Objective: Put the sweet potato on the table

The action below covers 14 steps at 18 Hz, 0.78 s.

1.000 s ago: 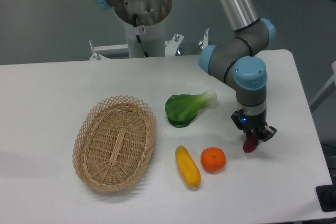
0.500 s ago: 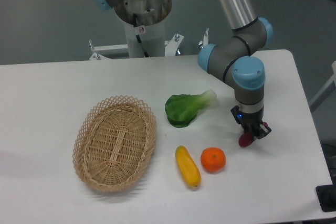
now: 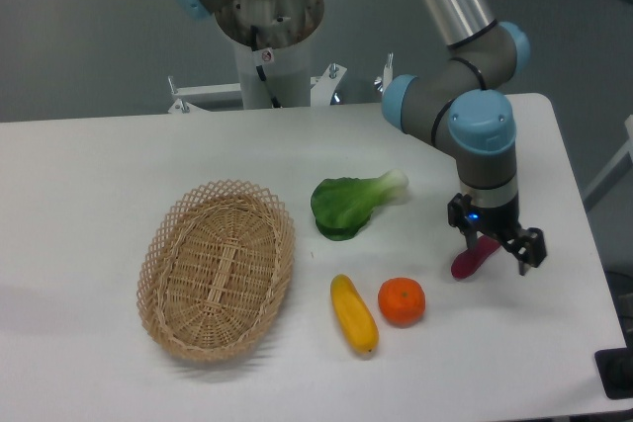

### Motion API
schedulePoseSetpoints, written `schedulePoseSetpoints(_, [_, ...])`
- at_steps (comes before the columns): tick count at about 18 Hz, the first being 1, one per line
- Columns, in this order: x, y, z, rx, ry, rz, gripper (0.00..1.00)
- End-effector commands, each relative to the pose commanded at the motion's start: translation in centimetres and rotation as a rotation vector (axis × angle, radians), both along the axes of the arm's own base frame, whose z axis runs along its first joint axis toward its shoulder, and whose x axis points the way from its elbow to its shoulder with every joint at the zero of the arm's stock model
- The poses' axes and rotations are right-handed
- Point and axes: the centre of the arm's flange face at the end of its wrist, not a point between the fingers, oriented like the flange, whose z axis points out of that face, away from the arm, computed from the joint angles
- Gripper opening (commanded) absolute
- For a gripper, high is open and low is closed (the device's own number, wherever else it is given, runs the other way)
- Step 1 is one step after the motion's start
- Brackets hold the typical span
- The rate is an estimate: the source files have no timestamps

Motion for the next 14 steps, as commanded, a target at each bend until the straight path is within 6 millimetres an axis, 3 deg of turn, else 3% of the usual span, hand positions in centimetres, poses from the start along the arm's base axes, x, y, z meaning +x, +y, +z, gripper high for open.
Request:
schedulePoseSetpoints(5, [-1.3, 0.6, 6.8, 0.083, 0.093, -0.015, 1.0])
schedulePoseSetpoints(10, [-3.6, -1.9, 12.5, 0.058, 0.057, 0.018, 1.0])
schedulePoseSetpoints(14, [-5.7, -5.0, 15.0, 0.022, 0.028, -0.036, 1.0])
